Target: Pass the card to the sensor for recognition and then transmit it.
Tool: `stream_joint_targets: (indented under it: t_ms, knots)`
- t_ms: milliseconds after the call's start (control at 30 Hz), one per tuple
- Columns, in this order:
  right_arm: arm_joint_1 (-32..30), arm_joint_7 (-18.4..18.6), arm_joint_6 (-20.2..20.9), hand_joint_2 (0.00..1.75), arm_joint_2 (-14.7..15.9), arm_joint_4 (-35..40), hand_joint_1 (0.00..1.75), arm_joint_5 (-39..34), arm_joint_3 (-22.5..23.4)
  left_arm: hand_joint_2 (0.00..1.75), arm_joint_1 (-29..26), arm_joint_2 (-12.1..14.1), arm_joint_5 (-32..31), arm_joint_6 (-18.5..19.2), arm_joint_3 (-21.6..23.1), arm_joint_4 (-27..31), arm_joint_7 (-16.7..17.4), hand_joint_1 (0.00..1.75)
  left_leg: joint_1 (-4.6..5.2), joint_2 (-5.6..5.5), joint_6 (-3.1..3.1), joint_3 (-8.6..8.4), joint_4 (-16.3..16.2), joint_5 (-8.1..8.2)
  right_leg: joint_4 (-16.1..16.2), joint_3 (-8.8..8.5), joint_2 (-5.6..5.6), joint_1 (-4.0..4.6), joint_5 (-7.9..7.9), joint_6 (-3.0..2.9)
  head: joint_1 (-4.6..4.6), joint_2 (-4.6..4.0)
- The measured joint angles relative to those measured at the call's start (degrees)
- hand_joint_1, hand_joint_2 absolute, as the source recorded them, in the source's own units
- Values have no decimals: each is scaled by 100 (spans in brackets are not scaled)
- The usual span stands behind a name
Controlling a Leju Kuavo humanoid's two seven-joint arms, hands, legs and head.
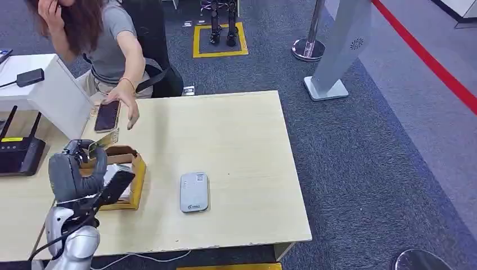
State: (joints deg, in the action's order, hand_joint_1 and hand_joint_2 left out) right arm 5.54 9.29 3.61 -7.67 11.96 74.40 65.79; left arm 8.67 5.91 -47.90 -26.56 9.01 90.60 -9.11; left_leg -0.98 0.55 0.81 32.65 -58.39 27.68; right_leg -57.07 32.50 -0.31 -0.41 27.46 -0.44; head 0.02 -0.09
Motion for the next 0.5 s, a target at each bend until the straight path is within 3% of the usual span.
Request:
stream_joint_targets:
  t_ms: [67,100,233,500]
  knots:
    - [1,-2,-2,0,0,-2,0,-2,0,175,78,-125,1568,860,-894,-81,-109,175,-3,5,1,-1,0,0,-2,1,6,2,0,-1,2,0]
    - [1,0,-2,0,0,-2,0,0,0,175,167,-127,1877,1015,-1200,-236,-190,175,-3,4,1,-1,0,0,-2,2,5,3,0,-1,0,0]
    - [8,15,0,0,0,-2,0,2,0,175,451,-71,1905,1221,-1861,-715,-256,175,-3,2,1,0,0,-1,-2,1,4,3,0,-1,0,0]
    - [9,33,9,0,-7,-4,0,2,0,175,684,-29,1883,1269,-2300,-1158,-286,175,0,1,1,2,0,0,-1,1,3,1,0,0,0,0]
